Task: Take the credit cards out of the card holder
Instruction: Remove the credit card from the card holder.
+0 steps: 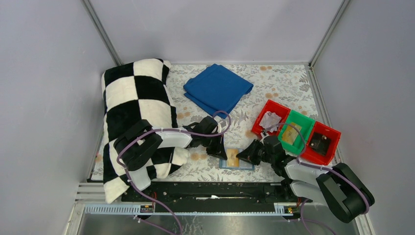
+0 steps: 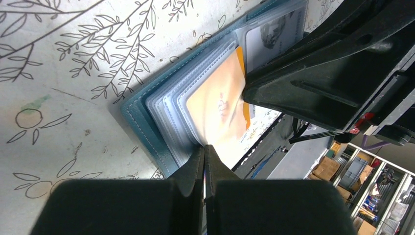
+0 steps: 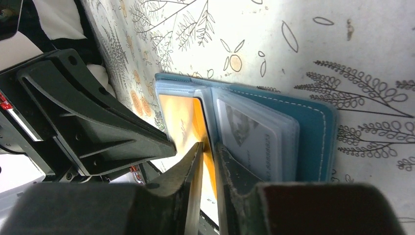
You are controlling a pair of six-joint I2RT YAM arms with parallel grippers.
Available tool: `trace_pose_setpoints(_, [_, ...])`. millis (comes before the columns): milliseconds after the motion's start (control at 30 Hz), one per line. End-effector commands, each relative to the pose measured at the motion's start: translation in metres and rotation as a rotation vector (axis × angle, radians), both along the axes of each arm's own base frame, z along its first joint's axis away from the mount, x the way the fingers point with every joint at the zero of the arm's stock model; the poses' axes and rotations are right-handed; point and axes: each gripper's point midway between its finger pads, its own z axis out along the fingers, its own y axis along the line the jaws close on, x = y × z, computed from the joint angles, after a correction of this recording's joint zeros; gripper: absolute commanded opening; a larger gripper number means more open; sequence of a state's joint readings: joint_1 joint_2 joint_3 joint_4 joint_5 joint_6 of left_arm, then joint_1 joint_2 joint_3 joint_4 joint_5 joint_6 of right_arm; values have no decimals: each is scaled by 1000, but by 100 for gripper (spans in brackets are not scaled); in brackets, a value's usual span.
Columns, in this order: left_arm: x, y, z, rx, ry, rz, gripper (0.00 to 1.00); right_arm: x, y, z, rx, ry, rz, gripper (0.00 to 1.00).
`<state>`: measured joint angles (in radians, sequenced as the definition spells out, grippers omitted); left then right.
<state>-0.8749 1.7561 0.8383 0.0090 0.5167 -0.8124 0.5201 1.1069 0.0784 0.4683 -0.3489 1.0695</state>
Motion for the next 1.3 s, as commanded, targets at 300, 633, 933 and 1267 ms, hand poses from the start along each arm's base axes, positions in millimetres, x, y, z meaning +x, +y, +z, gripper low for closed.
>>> trace_pose_setpoints(300, [2,-4,-22,51,-34,-43,0,-5,8,8,71,-3,25,27])
trace_pose_setpoints(633, [4,1,-21,73,-51,-43,0,-17,0,-13,26,41,29,38])
trace_pose_setpoints(933, [3,3,-21,79,-51,-37,0,-23,0,-19,24,65,48,33])
trace_pose_setpoints(1267, [7,6,-16,101,-84,-48,0,-27,-5,-16,10,62,41,33])
